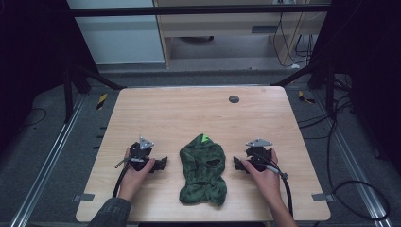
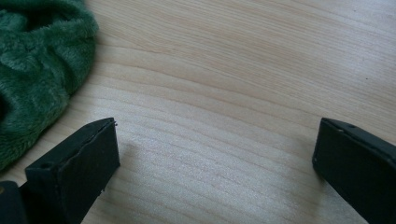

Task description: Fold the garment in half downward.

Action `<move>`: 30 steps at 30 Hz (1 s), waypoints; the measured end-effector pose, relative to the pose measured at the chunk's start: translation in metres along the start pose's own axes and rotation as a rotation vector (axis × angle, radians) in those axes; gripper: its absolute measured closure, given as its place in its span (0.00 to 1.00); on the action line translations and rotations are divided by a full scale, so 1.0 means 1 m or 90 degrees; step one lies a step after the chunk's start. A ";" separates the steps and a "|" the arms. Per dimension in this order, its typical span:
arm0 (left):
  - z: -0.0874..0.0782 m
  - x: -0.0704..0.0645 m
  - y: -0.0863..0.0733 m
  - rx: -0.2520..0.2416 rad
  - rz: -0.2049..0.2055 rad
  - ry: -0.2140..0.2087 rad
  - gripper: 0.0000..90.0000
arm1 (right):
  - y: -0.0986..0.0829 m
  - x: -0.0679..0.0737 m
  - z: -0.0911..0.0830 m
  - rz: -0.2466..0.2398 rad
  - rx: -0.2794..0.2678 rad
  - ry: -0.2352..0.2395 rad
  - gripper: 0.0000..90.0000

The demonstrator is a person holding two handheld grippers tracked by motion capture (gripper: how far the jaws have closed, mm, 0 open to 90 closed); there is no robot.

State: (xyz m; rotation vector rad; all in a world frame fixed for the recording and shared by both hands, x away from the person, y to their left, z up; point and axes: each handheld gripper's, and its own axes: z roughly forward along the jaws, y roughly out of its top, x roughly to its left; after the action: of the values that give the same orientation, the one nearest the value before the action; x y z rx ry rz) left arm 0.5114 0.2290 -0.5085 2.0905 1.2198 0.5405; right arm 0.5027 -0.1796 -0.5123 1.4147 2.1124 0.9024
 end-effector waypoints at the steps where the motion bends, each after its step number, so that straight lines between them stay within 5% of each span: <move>1: -0.001 -0.001 -0.001 -0.002 0.000 -0.002 0.00 | 0.000 0.000 -0.001 0.002 0.000 0.002 0.02; 10: -0.010 -0.011 0.004 0.046 0.040 -0.046 0.08 | 0.003 0.006 -0.009 -0.041 0.020 0.044 0.24; 16: -0.010 -0.006 0.028 0.064 0.031 -0.087 0.16 | 0.025 0.014 -0.013 -0.103 0.067 0.108 0.41; 21: -0.008 -0.009 0.054 0.093 0.073 -0.094 0.23 | 0.051 0.019 -0.010 -0.141 0.088 0.134 0.55; 30: -0.007 -0.023 0.085 0.071 0.079 -0.126 0.48 | 0.080 0.033 0.001 -0.184 0.115 0.172 0.77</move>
State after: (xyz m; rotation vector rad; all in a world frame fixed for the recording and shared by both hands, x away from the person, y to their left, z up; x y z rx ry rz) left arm 0.5476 0.1805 -0.4435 2.2649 1.0335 0.3162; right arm 0.5420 -0.1271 -0.4553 1.0738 2.5748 0.8417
